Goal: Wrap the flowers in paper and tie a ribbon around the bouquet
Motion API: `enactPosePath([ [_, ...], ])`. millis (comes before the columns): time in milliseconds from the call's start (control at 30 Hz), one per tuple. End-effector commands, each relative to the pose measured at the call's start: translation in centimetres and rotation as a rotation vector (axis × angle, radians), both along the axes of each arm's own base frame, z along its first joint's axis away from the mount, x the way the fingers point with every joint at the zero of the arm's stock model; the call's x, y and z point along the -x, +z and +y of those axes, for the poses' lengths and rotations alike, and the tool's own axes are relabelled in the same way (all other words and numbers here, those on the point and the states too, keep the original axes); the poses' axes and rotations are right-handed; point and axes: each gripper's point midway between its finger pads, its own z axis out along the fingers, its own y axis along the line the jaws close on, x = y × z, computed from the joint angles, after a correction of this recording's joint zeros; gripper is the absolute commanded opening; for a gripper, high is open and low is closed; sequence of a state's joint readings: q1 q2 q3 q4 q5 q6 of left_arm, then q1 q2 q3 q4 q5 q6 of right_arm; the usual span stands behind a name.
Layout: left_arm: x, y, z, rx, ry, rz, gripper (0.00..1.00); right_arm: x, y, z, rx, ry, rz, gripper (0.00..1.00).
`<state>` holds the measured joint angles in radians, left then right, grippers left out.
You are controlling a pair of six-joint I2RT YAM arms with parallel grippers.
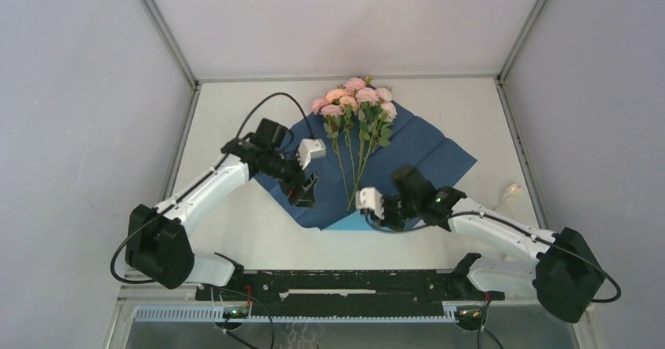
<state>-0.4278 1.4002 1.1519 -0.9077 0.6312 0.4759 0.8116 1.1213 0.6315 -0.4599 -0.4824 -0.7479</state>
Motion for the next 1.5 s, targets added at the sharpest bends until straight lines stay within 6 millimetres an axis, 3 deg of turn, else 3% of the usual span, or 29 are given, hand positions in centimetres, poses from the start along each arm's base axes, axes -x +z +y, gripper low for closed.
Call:
enactPosePath([
  [0,0.6,1.1,-4.9,0.281,-0.067,-0.117,0.95,-0.5,3.3,1.6,-0.208,-0.097,0.224,0.00],
  [333,4.9,-4.3,-8.5,0.189,-0.287,-0.008,0.97,-3.6,3.2,1.1,-0.216,-0.268,0.378,0.00],
  [467,3.7,-6.2,-8.7,0.118,-0.229,0.010,0.87,-4.5,3.8,1.3,-0.224,-0.272,0.386,0.00],
  [500,3.3,-6.5,-8.7,0.100,-0.215,0.008,0.80,-4.6,4.0,1.3,-0.226,-0.271,0.391,0.00],
  [633,3.4,-6.3,-9.2,0.112,-0.213,0.044,0.27,-5.2,4.2,1.0,-0.228,-0.319,0.428,0.00],
  [667,3.5,-6.2,-9.3,0.120,-0.217,0.055,0.14,-5.4,4.4,0.9,-0.238,-0.347,0.454,0.04],
  [700,3.7,-6.1,-9.3,0.122,-0.215,0.068,0.02,-5.6,4.9,1.0,-0.258,-0.374,0.484,0.16],
  [733,3.8,-6.1,-9.3,0.122,-0.213,0.071,0.00,-5.9,5.4,1.0,-0.280,-0.403,0.512,0.24],
  [833,3.8,-6.1,-8.9,0.109,-0.208,0.069,0.00,-7.1,7.1,0.5,-0.345,-0.499,0.551,0.39],
  [1000,4.1,-6.4,-8.4,0.089,-0.220,0.074,0.01,-9.6,10.1,-0.2,-0.507,-0.703,0.670,0.45],
  [1167,4.3,-6.7,-8.0,0.072,-0.239,0.067,0.06,-11.3,6.5,0.3,-0.451,-0.892,0.854,0.39],
  [1300,3.7,-6.6,-7.9,0.055,-0.231,0.038,0.10,-12.0,2.5,0.9,-0.349,-1.039,0.938,0.28],
  [1467,2.1,-6.0,-7.5,0.013,-0.199,-0.042,0.21,-8.8,-2.2,2.1,-0.147,-1.023,1.020,0.15],
])
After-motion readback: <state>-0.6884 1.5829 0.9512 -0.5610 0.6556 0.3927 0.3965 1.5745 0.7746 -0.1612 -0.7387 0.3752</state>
